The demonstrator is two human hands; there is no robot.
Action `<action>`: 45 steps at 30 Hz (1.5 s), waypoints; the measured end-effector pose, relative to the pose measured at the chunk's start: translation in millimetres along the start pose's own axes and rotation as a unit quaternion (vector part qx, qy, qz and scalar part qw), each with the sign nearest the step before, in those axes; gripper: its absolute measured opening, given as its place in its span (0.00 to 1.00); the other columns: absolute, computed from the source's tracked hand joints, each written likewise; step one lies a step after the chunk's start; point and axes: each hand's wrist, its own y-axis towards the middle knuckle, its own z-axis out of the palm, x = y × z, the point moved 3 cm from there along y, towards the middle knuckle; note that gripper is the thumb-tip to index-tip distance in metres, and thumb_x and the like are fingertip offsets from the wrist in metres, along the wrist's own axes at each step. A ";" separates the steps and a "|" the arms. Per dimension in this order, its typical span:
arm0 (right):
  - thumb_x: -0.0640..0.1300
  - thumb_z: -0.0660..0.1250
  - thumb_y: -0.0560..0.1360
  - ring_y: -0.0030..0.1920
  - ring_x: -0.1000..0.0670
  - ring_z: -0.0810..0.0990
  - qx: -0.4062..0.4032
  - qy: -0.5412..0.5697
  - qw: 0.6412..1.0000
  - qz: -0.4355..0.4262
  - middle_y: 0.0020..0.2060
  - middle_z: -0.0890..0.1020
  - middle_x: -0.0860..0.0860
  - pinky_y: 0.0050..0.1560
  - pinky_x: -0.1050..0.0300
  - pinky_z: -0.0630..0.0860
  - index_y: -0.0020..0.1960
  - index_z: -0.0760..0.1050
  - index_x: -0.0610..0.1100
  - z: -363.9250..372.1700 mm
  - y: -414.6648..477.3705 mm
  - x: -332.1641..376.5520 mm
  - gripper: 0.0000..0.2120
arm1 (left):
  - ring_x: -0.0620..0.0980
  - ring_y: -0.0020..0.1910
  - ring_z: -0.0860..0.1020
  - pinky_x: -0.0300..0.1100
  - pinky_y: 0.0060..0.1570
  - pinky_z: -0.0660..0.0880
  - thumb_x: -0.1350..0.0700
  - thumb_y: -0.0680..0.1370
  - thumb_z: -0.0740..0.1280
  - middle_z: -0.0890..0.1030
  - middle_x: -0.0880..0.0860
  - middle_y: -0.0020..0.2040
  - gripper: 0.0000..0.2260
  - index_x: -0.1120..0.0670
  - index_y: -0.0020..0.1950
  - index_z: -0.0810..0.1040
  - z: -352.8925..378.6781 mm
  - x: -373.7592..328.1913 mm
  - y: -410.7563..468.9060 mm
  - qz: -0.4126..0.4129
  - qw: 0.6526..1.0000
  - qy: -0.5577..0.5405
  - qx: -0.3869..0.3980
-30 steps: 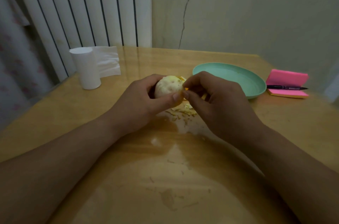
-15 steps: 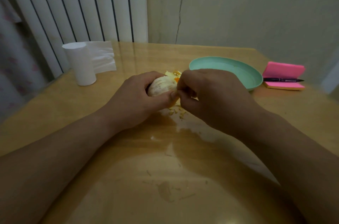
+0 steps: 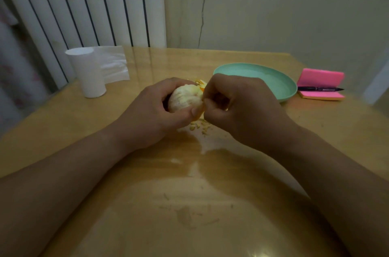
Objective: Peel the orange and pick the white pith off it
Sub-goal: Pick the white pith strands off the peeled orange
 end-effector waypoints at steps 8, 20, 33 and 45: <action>0.46 0.70 0.81 0.38 0.56 0.79 -0.023 0.101 0.989 0.102 0.36 0.81 0.59 0.37 0.67 0.71 0.50 0.82 0.51 5.6 -5.1 -17.6 0.02 | 0.44 0.56 0.83 0.34 0.49 0.80 0.50 0.76 0.74 0.83 0.43 0.58 0.22 0.49 0.70 0.80 1.0 1.8 -0.1 -0.004 1.000 -0.019 -0.005; 0.52 0.67 0.80 0.40 0.52 0.81 0.024 -0.057 0.998 -0.016 0.41 0.83 0.56 0.40 0.48 0.80 0.54 0.83 0.50 -2.5 -0.1 -2.6 0.08 | 0.44 0.53 0.85 0.36 0.47 0.81 0.37 0.74 0.72 0.85 0.43 0.54 0.25 0.47 0.67 0.81 -2.1 5.5 2.8 -0.027 0.999 -0.007 -0.018; 0.51 0.64 0.80 0.34 0.50 0.77 0.071 -0.140 0.987 -0.046 0.36 0.79 0.54 0.34 0.48 0.78 0.50 0.80 0.50 -1.9 3.7 10.7 0.08 | 0.42 0.51 0.83 0.41 0.48 0.82 0.35 0.73 0.71 0.84 0.43 0.54 0.23 0.44 0.63 0.82 0.9 8.1 3.7 -0.027 0.996 0.080 -0.026; 0.49 0.69 0.77 0.37 0.53 0.80 -0.027 0.040 0.996 0.069 0.36 0.81 0.56 0.38 0.49 0.80 0.47 0.80 0.49 -4.2 -4.0 -8.2 0.04 | 0.46 0.56 0.83 0.39 0.50 0.82 0.46 0.75 0.76 0.83 0.45 0.58 0.22 0.47 0.68 0.79 5.7 -3.1 -1.4 -0.016 1.000 0.022 0.006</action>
